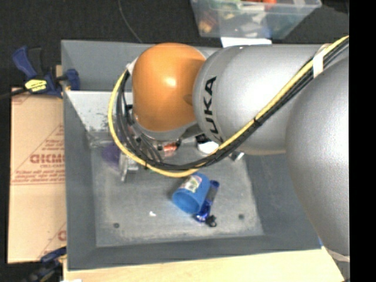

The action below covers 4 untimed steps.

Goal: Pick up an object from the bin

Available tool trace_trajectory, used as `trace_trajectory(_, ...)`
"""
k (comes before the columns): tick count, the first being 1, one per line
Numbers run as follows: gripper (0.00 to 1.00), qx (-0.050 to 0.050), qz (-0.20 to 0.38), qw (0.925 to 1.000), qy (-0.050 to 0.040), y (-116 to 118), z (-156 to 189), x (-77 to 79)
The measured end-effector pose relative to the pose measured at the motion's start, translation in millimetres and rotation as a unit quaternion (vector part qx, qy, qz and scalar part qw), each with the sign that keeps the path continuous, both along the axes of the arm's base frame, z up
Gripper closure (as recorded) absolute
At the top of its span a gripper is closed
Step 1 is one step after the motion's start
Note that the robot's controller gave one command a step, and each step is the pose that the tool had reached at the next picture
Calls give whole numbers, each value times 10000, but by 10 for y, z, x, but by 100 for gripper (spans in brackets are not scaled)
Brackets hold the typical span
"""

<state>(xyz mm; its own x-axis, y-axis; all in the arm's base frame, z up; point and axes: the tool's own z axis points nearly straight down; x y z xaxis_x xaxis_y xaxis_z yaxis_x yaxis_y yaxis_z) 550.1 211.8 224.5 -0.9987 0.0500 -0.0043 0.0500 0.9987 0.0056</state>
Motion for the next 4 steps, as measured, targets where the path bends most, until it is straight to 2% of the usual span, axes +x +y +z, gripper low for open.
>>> trace_trajectory(1, 100, -3, 2491, 9685, -40, -22, 412, -13)
trace_trajectory(2, 0, -1, 2484, 9687, -39, -20, 412, -14)
trace_trajectory(3, 100, 0, 2471, 9690, -38, -21, 411, -14)
trace_trajectory(4, 100, 0, 2468, 9691, -37, -20, 411, -14)
